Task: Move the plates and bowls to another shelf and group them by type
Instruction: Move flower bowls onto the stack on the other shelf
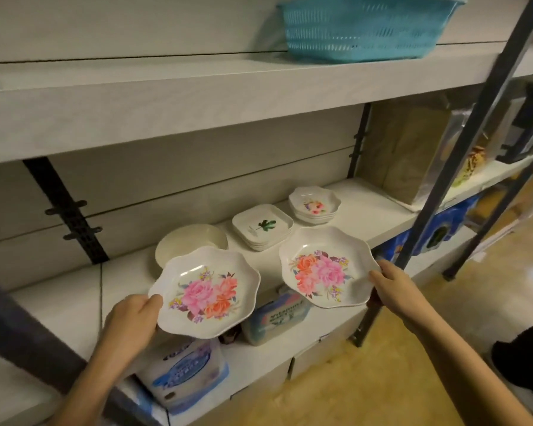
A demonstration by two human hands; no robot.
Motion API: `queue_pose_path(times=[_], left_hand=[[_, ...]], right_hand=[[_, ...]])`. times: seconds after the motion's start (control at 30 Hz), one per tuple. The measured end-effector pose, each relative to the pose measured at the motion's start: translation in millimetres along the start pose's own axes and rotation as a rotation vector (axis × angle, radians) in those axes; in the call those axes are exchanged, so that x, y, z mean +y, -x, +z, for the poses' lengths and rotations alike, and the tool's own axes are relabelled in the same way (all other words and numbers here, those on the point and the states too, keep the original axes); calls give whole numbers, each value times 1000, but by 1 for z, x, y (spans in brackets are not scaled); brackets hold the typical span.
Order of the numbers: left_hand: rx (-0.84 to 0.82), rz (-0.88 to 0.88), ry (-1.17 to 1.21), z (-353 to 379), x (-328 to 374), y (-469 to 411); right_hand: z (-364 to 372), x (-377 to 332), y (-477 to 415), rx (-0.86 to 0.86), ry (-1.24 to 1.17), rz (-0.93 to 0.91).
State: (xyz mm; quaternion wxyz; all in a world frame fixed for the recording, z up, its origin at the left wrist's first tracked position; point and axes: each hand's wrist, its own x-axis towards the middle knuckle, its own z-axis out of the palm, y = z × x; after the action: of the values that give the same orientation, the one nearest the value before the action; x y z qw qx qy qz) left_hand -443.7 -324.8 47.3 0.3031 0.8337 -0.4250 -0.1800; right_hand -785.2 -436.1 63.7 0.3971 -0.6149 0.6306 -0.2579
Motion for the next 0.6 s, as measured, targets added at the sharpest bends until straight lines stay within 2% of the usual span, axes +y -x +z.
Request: queue_pose_path(times=[0.2,0.37,0.6], left_hand=[[62,-114,-28,46,46,-27],[156,-244,52,89,93,-40],[268,-408,101,137,163,-50]], right_hand=[[-30,16,-95,-104,10,-37],[-60,26,-184,-248,54,-101],[-95,34,-297,-338,137,-239]])
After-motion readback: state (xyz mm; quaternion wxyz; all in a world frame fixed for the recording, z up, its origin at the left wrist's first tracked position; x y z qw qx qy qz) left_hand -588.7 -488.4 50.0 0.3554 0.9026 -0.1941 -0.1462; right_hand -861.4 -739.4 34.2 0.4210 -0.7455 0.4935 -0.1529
